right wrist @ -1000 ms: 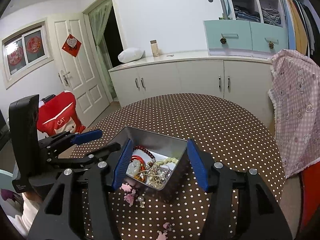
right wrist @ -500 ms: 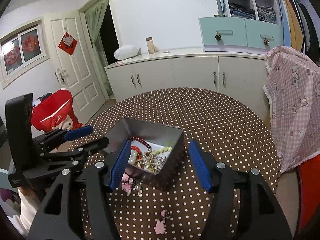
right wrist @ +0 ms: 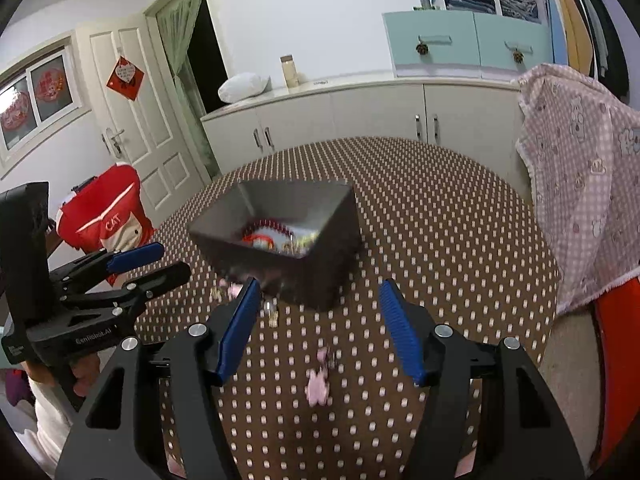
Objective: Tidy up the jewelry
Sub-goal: 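Withdraw both open tools back toward the remaining charms, then grasp the silver bead charm with the left tool while the right tool grasps a pink charm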
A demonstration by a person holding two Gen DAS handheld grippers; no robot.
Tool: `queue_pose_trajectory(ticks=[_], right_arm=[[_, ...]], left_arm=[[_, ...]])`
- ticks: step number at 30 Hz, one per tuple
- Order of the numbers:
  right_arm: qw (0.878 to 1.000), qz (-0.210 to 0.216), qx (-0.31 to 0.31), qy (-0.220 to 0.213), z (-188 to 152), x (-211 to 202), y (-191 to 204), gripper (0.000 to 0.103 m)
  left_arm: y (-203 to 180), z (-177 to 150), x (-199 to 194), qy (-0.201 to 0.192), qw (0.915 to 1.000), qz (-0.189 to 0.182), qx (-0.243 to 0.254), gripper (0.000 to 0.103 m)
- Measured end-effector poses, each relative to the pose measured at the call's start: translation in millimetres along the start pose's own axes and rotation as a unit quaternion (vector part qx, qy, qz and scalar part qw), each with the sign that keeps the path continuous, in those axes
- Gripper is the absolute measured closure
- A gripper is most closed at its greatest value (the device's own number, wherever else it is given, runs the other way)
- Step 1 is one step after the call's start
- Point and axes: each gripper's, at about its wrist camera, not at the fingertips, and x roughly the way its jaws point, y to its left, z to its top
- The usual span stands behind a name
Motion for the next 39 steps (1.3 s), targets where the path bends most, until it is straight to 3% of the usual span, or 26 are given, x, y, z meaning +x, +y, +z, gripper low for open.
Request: queue_pose_trajectory(ticks=[11,18,20,25,32,39], right_arm=[[0.998,-0.044,-0.013,0.031,-37,17,6,0.046],[0.996,-0.075,-0.04,0.021,-49,22,13,0.076],[0.997,-0.071,-0.037,0.022,-49,21,11,0.088],[0.997,-0.063,-0.029,0.023,-48,19,6,0.088],[0.998,-0.061,-0.01,0.017,-45,12,-5,0.088],[0.998,-0.058,0.007,0.003,-40,3,-19,0.088]], left_arm=[[1,-30,-1,0.028,0.9995,0.004,-0.013,0.04],[-3,-35,5,0.041,0.999,-0.005,-0.015,0.04],[-6,-35,6,0.044,0.9989,-0.01,-0.013,0.04],[-19,-30,9,0.04,0.9985,-0.036,-0.002,0.04],[-39,-16,18,0.039,0.9933,-0.109,0.002,0.04],[-53,-4,44,0.062,0.9923,-0.107,0.006,0.055]])
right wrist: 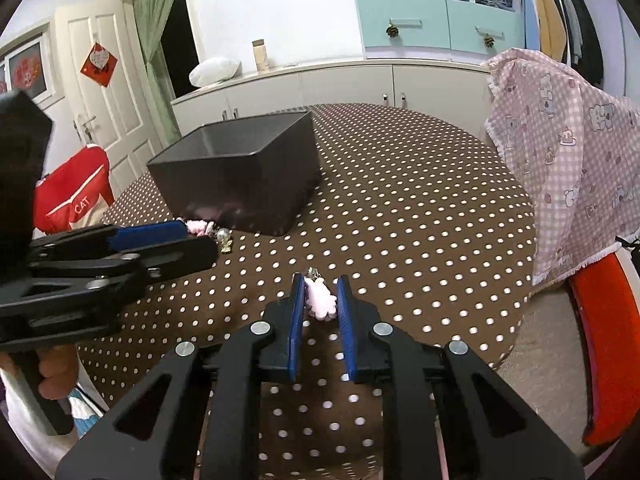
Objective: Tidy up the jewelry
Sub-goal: 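Grasp the silver bead charm with the left tool while the right tool grasps a pink charm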
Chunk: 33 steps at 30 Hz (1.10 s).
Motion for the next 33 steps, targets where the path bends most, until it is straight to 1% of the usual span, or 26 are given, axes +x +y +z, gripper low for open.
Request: queue_pose_trajectory(ticks=[1,2,4,7,10,11,13,14,16,17,23,26,33], right_arm=[[1.0,0.001,0.002,-0.001,1,0,-1,0.088],[1.0,0.002,0.002,-0.001,1,0,-2,0.088],[1.0,0.002,0.004,-0.002,2,0,-4,0.088],[1.0,0.006,0.006,0.0,3,2,-6,0.088],[1.0,0.009,0.007,0.0,2,2,-4,0.088],[1.0,0.011,0.006,0.001,2,2,-4,0.088],[1.0,0.012,0.006,0.001,4,4,-4,0.088],[1.0,0.013,0.006,0.001,4,4,-4,0.088],[1.0,0.014,0.007,0.0,6,4,-5,0.088],[1.0,0.014,0.007,0.0,6,4,-5,0.088],[1.0,0.012,0.004,-0.004,11,2,-3,0.088],[1.0,0.01,0.002,-0.005,14,0,-2,0.088],[1.0,0.009,-0.002,-0.014,20,-5,3,0.088]], left_arm=[[0,1,4,0.005,1.0,0.0,-0.001,0.058],[1,1,7,0.008,1.0,0.0,-0.002,0.059],[2,2,13,0.014,0.9999,0.008,-0.005,0.059],[5,4,26,0.032,0.9989,0.033,-0.009,0.06],[7,4,27,0.032,0.9988,0.037,-0.004,0.061],[6,3,28,0.032,0.9984,0.047,0.0,0.068],[7,3,30,0.029,0.9975,0.064,0.007,0.077],[8,3,30,0.028,0.9974,0.065,0.008,0.082],[12,4,29,0.026,0.9976,0.064,0.008,0.087],[15,3,28,0.024,0.9981,0.056,0.006,0.087],[18,-1,18,0.006,0.9988,0.048,0.01,0.088],[17,-3,11,-0.006,0.9986,0.05,0.017,0.088],[22,0,-8,-0.032,0.9982,0.05,0.011,0.088]])
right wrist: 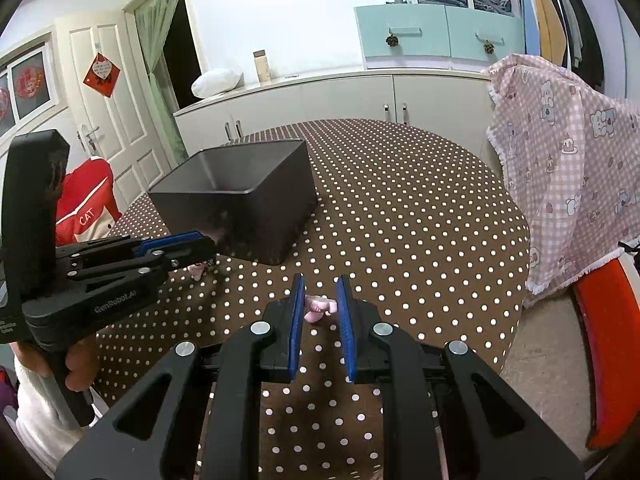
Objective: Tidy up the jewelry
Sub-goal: 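Grasp the silver bead charm with the left tool while the right tool grasps a pink charm, then lower both held charms into the tin box and open both tools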
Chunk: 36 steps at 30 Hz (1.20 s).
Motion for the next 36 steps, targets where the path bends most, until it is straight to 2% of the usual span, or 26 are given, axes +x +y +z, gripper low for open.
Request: queue_pose_trajectory(ticks=[19,32,36], right_arm=[[0.998,0.02,-0.034,-0.047,49,-4,27,0.088],[0.997,0.05,-0.046,-0.044,75,15,43,0.088],[0.994,0.076,-0.062,-0.044,78,19,46,0.088]], left_arm=[[28,28,-30,-0.056,0.9981,0.025,-0.007,0.088],[39,48,-17,-0.058,0.998,0.024,-0.004,0.088],[38,49,-14,-0.06,0.998,0.02,0.005,0.088]])
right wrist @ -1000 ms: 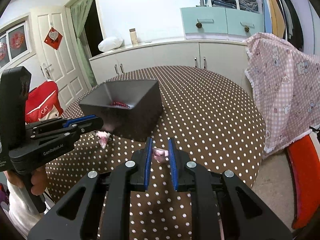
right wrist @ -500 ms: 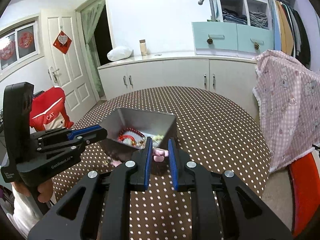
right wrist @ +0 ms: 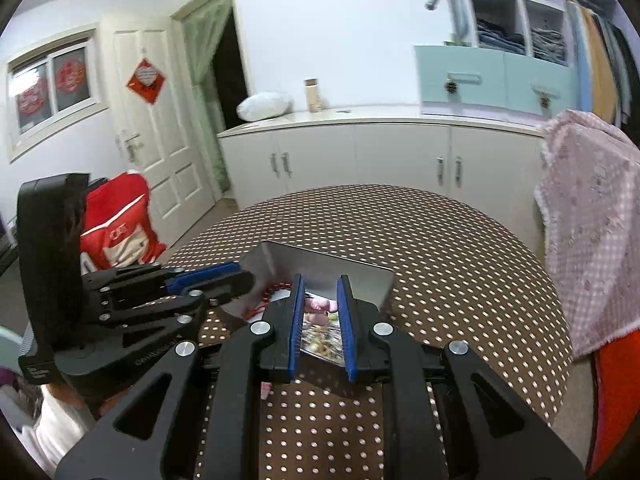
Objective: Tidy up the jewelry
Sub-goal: 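Lower both held charms into the tin box and open both tools, then withdraw both open tools from the box toward the charms beside it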
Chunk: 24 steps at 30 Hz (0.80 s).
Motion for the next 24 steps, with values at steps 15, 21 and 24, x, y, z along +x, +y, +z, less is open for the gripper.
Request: queue_pose_trajectory(ticks=[15,21,24], right_arm=[[0.999,-0.019,0.035,0.006,-6,-3,-10,0.058],[0.999,-0.024,0.038,0.009,-9,-6,-9,0.057],[0.999,-0.024,0.039,0.009,-11,-7,-8,0.057]], left_arm=[[7,0,-3,-0.004,0.9998,0.017,-0.012,0.035],[8,-4,-8,-0.006,0.9997,0.022,-0.011,0.035],[9,-5,-9,-0.004,0.9996,0.026,-0.012,0.035]])
